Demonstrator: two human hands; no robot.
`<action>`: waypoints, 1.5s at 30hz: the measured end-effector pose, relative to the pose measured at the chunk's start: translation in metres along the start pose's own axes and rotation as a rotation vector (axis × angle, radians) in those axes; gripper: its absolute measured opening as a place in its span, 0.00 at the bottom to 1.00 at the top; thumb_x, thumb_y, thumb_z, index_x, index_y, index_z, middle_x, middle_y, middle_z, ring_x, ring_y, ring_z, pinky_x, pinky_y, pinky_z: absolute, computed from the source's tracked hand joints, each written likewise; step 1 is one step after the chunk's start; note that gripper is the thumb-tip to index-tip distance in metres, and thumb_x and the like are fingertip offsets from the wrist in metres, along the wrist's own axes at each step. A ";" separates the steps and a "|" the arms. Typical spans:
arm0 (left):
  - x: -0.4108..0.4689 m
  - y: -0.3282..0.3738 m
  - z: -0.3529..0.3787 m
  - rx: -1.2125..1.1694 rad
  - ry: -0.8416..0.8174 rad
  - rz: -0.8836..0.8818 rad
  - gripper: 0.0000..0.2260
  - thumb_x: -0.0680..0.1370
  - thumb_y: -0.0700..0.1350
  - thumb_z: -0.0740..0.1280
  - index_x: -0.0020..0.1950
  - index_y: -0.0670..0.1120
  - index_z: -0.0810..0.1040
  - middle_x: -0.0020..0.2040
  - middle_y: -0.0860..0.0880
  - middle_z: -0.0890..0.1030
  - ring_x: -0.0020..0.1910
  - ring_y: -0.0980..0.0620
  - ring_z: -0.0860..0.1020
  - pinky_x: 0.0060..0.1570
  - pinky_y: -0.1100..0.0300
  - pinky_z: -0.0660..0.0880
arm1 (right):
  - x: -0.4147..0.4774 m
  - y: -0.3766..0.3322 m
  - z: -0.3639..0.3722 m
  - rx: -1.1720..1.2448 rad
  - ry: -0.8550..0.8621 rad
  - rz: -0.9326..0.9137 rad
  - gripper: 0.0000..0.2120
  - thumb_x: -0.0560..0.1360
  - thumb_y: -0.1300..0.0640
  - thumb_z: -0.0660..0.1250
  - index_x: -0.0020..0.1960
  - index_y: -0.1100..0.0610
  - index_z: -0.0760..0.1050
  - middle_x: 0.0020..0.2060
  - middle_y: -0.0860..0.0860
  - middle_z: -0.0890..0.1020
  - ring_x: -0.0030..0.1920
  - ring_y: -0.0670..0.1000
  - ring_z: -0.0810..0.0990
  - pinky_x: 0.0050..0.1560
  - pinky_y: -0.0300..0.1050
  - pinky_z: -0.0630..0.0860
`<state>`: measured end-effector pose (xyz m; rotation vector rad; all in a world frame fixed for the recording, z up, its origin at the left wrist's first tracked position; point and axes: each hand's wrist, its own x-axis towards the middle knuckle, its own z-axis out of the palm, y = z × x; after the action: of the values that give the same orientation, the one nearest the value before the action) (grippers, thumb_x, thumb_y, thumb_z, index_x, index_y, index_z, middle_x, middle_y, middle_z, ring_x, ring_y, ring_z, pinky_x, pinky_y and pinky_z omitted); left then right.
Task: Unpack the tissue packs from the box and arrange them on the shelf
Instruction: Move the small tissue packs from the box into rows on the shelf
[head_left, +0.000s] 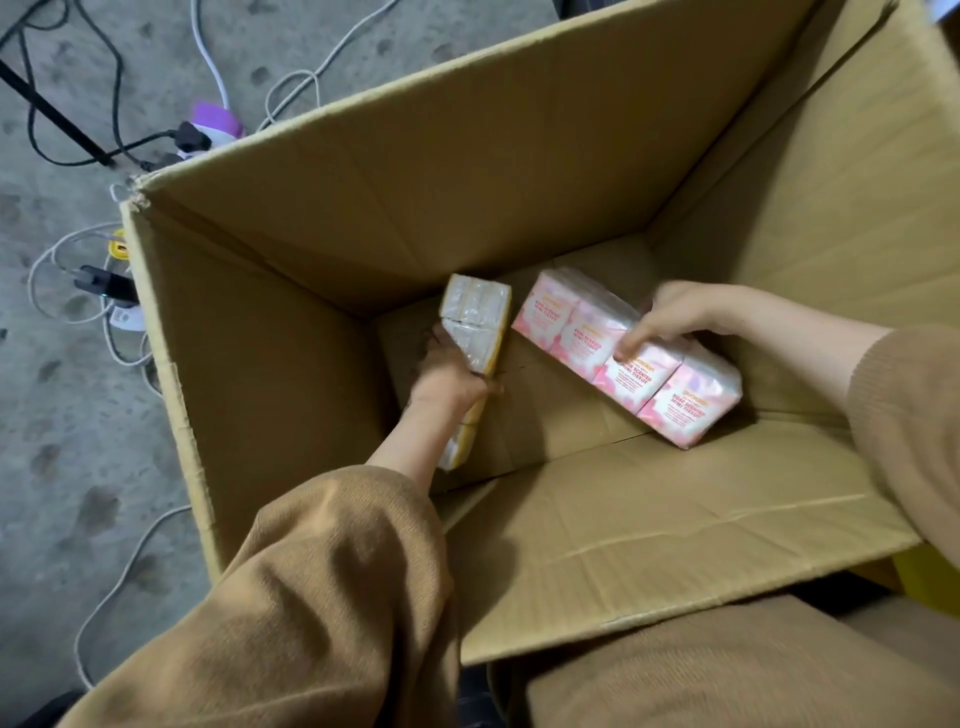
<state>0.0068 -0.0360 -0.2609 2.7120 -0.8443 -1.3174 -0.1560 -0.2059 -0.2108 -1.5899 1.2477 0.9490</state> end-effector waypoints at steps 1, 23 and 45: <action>-0.001 0.000 0.000 0.000 0.002 -0.004 0.47 0.66 0.48 0.77 0.74 0.39 0.52 0.71 0.40 0.63 0.71 0.41 0.65 0.68 0.49 0.68 | -0.005 -0.001 -0.003 0.019 -0.003 -0.003 0.22 0.64 0.54 0.76 0.52 0.66 0.78 0.40 0.55 0.84 0.43 0.56 0.83 0.43 0.45 0.77; -0.059 0.032 -0.094 -0.164 -0.673 0.262 0.29 0.62 0.37 0.73 0.64 0.46 0.76 0.55 0.46 0.81 0.56 0.47 0.79 0.57 0.57 0.76 | -0.142 -0.004 -0.037 0.259 0.255 -0.166 0.10 0.64 0.59 0.76 0.39 0.56 0.75 0.43 0.54 0.83 0.44 0.56 0.82 0.51 0.49 0.77; -0.186 0.068 -0.149 0.453 -0.058 0.708 0.39 0.68 0.43 0.75 0.75 0.48 0.60 0.72 0.48 0.69 0.70 0.48 0.68 0.66 0.56 0.67 | -0.291 -0.003 -0.015 0.189 0.681 -0.318 0.26 0.61 0.58 0.78 0.56 0.63 0.75 0.53 0.57 0.79 0.48 0.53 0.76 0.45 0.43 0.73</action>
<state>-0.0085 -0.0385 -0.0132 2.2281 -2.0636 -1.1263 -0.2112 -0.1303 0.0650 -1.9518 1.4110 0.0693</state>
